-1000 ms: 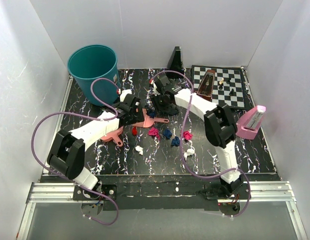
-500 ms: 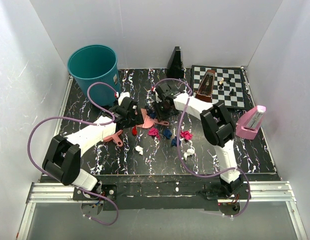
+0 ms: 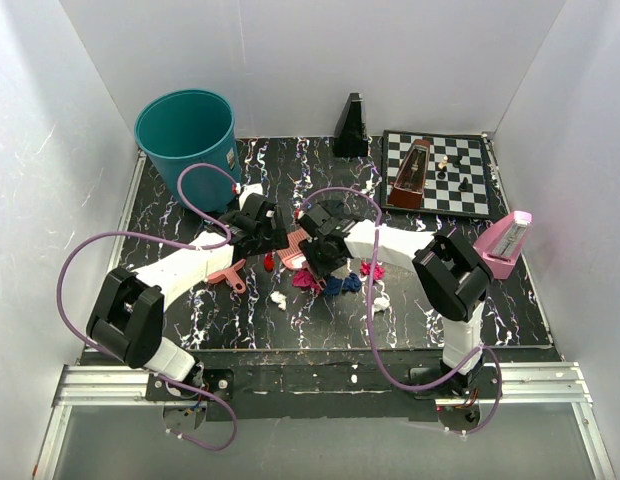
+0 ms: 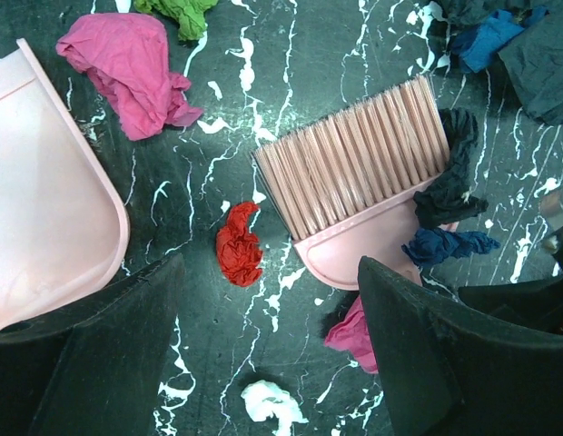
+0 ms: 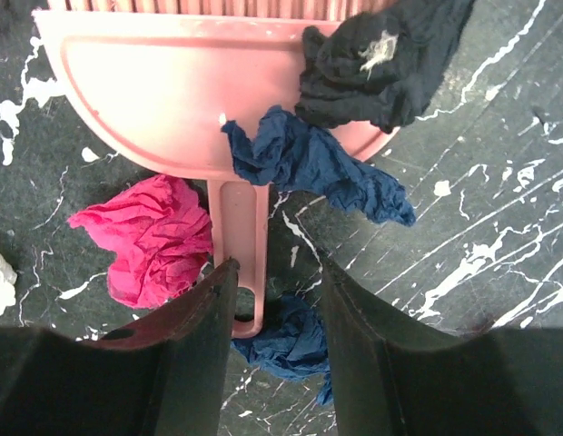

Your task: Sweep away the paper scraps from the table

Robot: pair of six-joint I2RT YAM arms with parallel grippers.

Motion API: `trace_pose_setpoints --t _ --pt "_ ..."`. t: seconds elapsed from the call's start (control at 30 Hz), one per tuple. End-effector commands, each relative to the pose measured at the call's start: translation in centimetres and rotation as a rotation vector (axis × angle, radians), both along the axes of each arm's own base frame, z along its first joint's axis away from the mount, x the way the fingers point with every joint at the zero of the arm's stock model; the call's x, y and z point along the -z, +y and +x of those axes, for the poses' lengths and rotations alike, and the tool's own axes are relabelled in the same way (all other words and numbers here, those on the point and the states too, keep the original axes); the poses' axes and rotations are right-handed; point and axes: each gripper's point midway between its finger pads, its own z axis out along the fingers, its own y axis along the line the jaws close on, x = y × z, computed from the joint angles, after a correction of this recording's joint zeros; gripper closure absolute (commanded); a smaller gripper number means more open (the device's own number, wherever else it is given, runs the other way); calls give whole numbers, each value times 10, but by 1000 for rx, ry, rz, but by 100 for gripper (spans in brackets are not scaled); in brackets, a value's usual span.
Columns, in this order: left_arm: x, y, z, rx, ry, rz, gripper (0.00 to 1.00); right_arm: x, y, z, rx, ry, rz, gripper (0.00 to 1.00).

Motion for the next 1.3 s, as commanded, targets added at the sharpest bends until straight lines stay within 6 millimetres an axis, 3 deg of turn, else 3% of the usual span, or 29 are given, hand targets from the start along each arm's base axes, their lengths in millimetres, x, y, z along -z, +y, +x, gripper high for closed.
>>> trace_pose_setpoints --t 0.0,0.17,0.23,0.4,0.57,1.07,1.27 --pt "-12 -6 4 27 -40 -31 23 -1 -16 14 98 -87 -50 48" --pt "-17 -2 1 31 -58 -26 23 -2 -11 17 103 -114 -39 47" --pt "-19 -3 1 37 -63 -32 23 -8 -6 18 101 -130 -5 41" --pt "-23 -4 0 44 -70 -46 22 -27 9 20 76 -154 81 41" --pt "-31 -3 0 38 -89 -57 21 -23 16 16 50 -143 64 46" --pt "-35 -2 -3 33 -92 -61 21 -36 29 18 46 -166 79 45" --pt "-37 1 -5 26 -99 -61 21 -30 33 17 44 -146 80 45"
